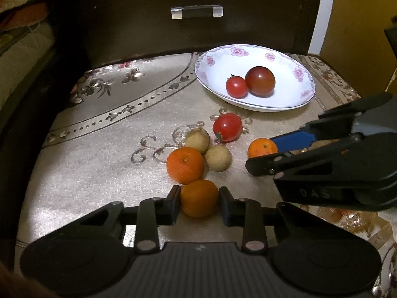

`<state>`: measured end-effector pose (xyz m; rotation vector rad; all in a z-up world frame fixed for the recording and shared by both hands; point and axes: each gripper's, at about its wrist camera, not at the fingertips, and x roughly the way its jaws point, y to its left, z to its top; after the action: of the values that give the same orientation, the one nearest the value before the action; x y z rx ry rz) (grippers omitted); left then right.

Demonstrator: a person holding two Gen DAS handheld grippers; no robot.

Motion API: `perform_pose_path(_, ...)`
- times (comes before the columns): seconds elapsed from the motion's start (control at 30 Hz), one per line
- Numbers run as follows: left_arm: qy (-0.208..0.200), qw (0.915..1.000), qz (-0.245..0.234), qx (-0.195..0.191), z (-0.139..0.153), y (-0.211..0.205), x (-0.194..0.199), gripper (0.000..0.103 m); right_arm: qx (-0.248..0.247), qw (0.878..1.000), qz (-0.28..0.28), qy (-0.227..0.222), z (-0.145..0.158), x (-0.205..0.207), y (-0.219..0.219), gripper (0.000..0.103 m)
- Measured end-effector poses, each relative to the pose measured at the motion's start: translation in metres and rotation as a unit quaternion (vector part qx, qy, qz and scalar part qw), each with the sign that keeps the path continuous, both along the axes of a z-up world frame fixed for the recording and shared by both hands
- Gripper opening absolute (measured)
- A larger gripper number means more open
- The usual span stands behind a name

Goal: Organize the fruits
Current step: 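Grasp a mandarin with the left gripper while the right gripper grasps another mandarin, then carry both mandarins over the white bowl and open both grippers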

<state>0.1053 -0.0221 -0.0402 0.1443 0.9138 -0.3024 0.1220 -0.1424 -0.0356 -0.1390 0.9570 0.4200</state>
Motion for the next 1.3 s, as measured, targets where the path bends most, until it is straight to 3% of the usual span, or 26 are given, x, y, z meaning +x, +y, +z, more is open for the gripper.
perform_pose_path(0.23,0.003,1.0,-0.004,-0.006,-0.001,0.002,0.002,0.04,-0.002,1.0,0.001,-0.002,0.0,-0.001,0.001,0.03)
perform_pose_path(0.33,0.0,1.0,0.001,-0.002,-0.001,0.002,0.001,0.047,-0.005,1.0,0.001,-0.004,0.0,-0.001,0.002,0.03)
perform_pose_path(0.43,0.001,0.9999,-0.014,-0.008,-0.004,0.0,0.002,0.071,-0.001,1.0,-0.002,-0.002,0.0,0.0,0.001,0.03)
perform_pose_path(0.47,0.005,0.9997,-0.023,-0.008,-0.005,-0.003,0.002,0.085,-0.002,1.0,-0.001,-0.002,0.0,0.0,0.002,0.03)
perform_pose_path(0.5,0.009,0.9994,-0.035,-0.003,-0.007,-0.008,0.002,0.094,-0.003,1.0,0.0,-0.003,0.0,-0.001,0.002,0.031)
perform_pose_path(0.57,0.006,0.9995,-0.03,0.001,-0.009,-0.012,0.0,0.095,-0.003,1.0,0.001,-0.003,0.0,-0.001,0.003,0.031)
perform_pose_path(0.63,0.006,0.9996,-0.027,-0.003,-0.008,-0.011,0.0,0.093,-0.003,1.0,0.001,-0.003,0.0,-0.001,0.002,0.031)
perform_pose_path(0.73,0.001,0.9999,-0.015,-0.002,-0.006,-0.008,0.0,0.077,-0.001,1.0,0.0,-0.002,0.0,0.0,0.002,0.03)
perform_pose_path(0.8,0.0,0.9999,-0.007,-0.011,-0.002,-0.004,0.0,0.042,-0.002,1.0,-0.002,-0.002,0.0,0.0,0.002,0.028)
perform_pose_path(0.83,0.001,0.9999,0.0,-0.01,-0.001,-0.001,0.001,0.04,-0.002,1.0,-0.002,-0.001,0.0,0.0,0.002,0.028)
perform_pose_path(1.3,-0.017,0.9998,0.011,-0.003,0.021,0.001,-0.012,0.038,-0.002,1.0,-0.001,-0.023,0.02,-0.015,0.002,0.026)
